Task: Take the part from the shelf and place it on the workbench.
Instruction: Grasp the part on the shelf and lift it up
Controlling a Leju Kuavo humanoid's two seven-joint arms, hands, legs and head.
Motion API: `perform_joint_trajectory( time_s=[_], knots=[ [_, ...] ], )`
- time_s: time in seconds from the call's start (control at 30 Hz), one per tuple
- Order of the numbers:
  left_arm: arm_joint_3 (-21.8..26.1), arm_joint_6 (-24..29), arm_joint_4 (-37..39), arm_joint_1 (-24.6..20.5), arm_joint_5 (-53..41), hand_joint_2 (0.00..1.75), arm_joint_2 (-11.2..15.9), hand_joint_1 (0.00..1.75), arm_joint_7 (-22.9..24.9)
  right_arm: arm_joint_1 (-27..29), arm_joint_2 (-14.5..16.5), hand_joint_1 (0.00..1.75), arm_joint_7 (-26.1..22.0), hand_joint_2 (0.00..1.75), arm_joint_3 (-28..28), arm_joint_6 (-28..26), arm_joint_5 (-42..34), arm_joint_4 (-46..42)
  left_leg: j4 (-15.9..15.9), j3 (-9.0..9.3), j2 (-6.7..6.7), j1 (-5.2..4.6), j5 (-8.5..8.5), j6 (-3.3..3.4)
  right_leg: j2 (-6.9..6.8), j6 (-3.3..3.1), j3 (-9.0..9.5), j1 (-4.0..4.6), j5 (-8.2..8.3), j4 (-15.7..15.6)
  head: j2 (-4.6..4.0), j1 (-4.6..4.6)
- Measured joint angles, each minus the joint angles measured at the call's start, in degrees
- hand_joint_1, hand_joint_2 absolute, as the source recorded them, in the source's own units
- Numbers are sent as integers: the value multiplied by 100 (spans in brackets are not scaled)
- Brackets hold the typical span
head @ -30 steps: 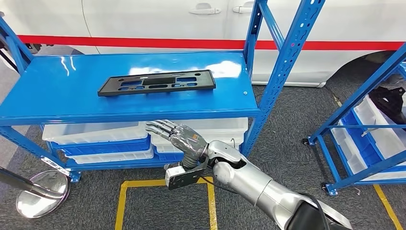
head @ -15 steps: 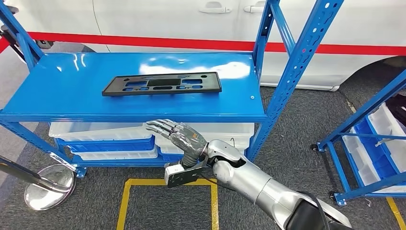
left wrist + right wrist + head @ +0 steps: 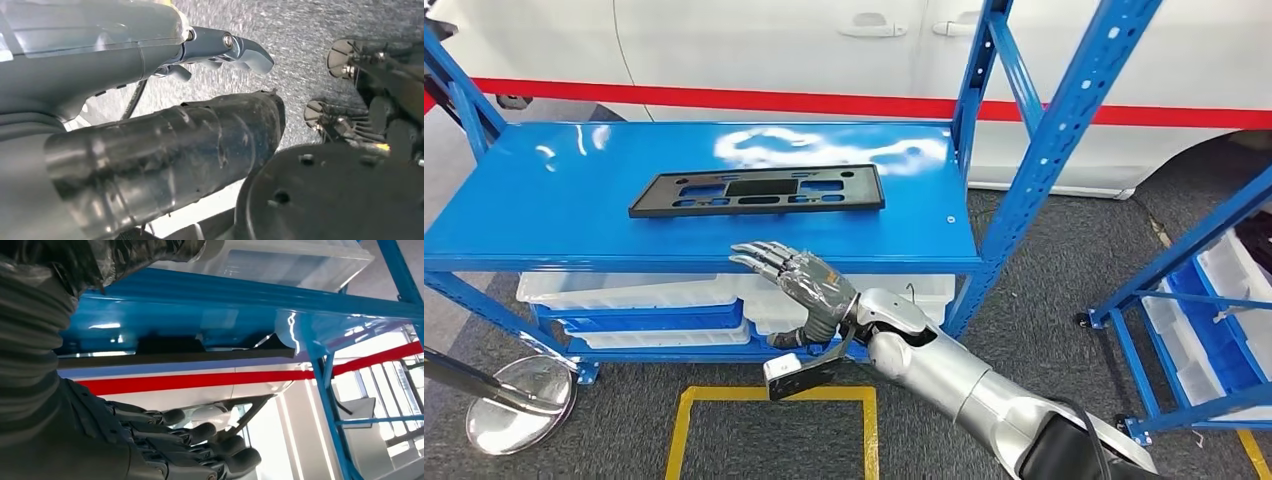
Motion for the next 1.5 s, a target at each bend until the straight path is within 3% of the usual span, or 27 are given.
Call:
perform_joint_trajectory(
  time_s=[0.1, 0.13, 0.23, 0.27, 0.3, 0.37, 0.4, 0.43, 0.57, 0.63, 0.73, 0.77, 0.8, 0.87, 0.93, 1.07, 1.13, 1.17, 1.23, 1.27, 1.3, 1.33, 1.4, 1.43, 1.5],
  knots=[
    [-69, 26, 3, 23, 103, 0, -11, 0, 17, -80, 10, 0, 56, 175, -46, -113, 7, 96, -131, 109, -5, 46, -25, 74, -12, 86, -42, -3, -122, 179, 0, 3],
    [-94, 28, 4, 27, 141, 0, -15, 0, 22, -122, 13, 0, 70, 175, -80, -168, 6, 155, -166, 155, -3, 62, -34, 103, -10, 109, -170, -5, -228, 433, 0, 4],
    [-166, 43, 4, 23, 242, 0, -15, 0, 27, -195, 14, 0, 148, 175, -194, -315, 2, 387, -177, 248, -10, 58, -113, 164, -4, 155, -848, -27, -513, 1456, 0, 5],
    [-184, 49, 4, 26, 267, 0, -16, 0, 28, -201, 13, 0, 172, 175, -233, -340, -4, 470, -173, 289, -17, 59, -150, 169, -5, 169, -1006, -40, -466, 1609, 0, 4],
    [-196, 53, 4, 32, 291, 0, -18, 0, 31, -212, 11, 0, 186, 175, -272, -355, -15, 547, -166, 339, -24, 60, -194, 163, -6, 182, -1065, -58, -305, 1563, 0, 5],
    [-229, 55, 5, 49, 333, 0, -28, 0, 32, -281, 9, 0, 197, 175, -358, -368, -51, 719, -136, 448, -33, 65, -301, 124, -8, 191, -936, -90, 234, 968, 0, 5],
    [-252, 54, 5, 52, 357, 0, -33, 0, 33, -336, 9, 0, 195, 175, -406, -372, -77, 825, -113, 488, -34, 57, -359, 88, -7, 186, -819, -86, 435, 638, 0, 5],
    [-276, 49, 6, 51, 378, 0, -36, 0, 32, -388, 11, 0, 190, 175, -457, -377, -103, 925, -91, 510, -34, 48, -406, 52, -7, 165, -711, -79, 527, 368, 0, 4],
    [-333, 22, 7, 34, 443, 0, -36, 0, 21, -472, 13, 0, 160, 175, -621, -395, -166, 1183, -89, 545, -29, 63, -489, -74, 5, 38, -549, -48, 441, 128, 0, 3],
    [-352, 20, 7, 36, 460, 0, -38, 0, 20, -515, 16, 0, 173, 175, -665, -401, -169, 1265, 162, 445, -12, 76, -609, -130, 9, -34, -452, -76, 414, 57, 0, 1],
    [-387, 26, 8, 40, 503, 0, -42, 0, 26, -548, 28, 0, 200, 175, -679, -461, -124, 1406, 1183, -203, -3, 85, -875, -172, -1, -95, -334, -68, 330, 29, 0, -2],
    [-406, 28, 8, 45, 517, 0, -42, 0, 26, -538, 31, 0, 203, 175, -680, -491, -92, 1456, 1399, -398, -3, 85, -850, -178, -5, -97, -288, -62, 290, 30, 0, -3],
    [-426, 29, 7, 53, 533, 0, -40, 0, 27, -527, 37, 0, 202, 175, -680, -521, -53, 1497, 1414, -496, -2, 85, -717, -178, -5, -93, -235, -61, 247, 31, 0, -2],
    [-463, 24, 7, 70, 565, 0, -34, 0, 29, -515, 56, 0, 202, 175, -679, -583, 31, 1544, 856, -388, 4, 85, -215, -155, 2, -69, -107, -65, 150, 34, 0, -2],
    [-486, 10, 8, 68, 584, 0, -30, 0, 27, -516, 78, 0, 208, 175, -678, -637, 95, 1569, 255, -158, 9, 57, 65, -111, 13, -14, -36, -54, 66, 31, 0, -3],
    [-505, -17, 8, 53, 592, 0, -29, 0, 20, -511, 98, 0, 216, 175, -678, -669, 126, 1586, -7, -11, -3, 31, -34, 14, 3, 109, -7, -45, -8, -12, 0, -4],
    [-521, -20, 9, 68, 593, 0, -30, 0, 22, -522, 103, 0, 216, 175, -678, -674, 127, 1588, -83, 73, -5, 51, -55, 93, 1, 155, -81, -50, -146, 206, 0, -3],
    [-528, -21, 9, 69, 592, 0, -30, 0, 22, -524, 104, 0, 216, 175, -678, -676, 127, 1590, -110, 119, -3, 57, -71, 132, 3, 168, -233, -54, -276, 500, 0, -2],
    [-535, -20, 8, 61, 592, 0, -27, 0, 23, -502, 104, 0, 216, 175, -678, -678, 127, 1605, -121, 184, -5, 44, -127, 181, 4, 180, -723, -52, -529, 1296, 0, -2],
    [-536, -20, 7, 58, 593, 0, -25, 0, 23, -480, 104, 0, 216, 175, -678, -678, 127, 1615, -119, 226, -11, 36, -164, 193, 4, 183, -938, -52, -540, 1570, 0, -1],
    [-537, -20, 7, 58, 593, 0, -23, 0, 23, -462, 104, 0, 217, 175, -678, -678, 127, 1623, -118, 282, -20, 27, -207, 196, 4, 176, -1059, -51, -426, 1640, 0, -2],
    [-538, -20, 8, 60, 594, 0, -22, 0, 24, -450, 104, 0, 218, 175, -678, -678, 126, 1629, -118, 351, -29, 18, -255, 192, 4, 159, -1068, -48, -192, 1486, 0, -1],
    [-541, -20, 10, 68, 594, 0, -28, 0, 25, -451, 102, 0, 218, 175, -678, -678, 127, 1633, -124, 496, -42, -1, -361, 168, 5, 77, -854, -17, 371, 767, 0, -3],
    [-544, -21, 13, 67, 594, 0, -33, 0, 25, -456, 99, 0, 218, 175, -678, -678, 127, 1637, -125, 547, -46, -11, -408, 143, 4, 32, -734, 7, 534, 449, 0, -4],
    [-547, -21, 20, 57, 596, 0, -44, 0, 24, -464, 99, 0, 220, 175, -678, -679, 128, 1644, -136, 573, -44, -13, -462, 83, 2, -32, -601, 48, 533, 170, 0, -6]
  ],
)
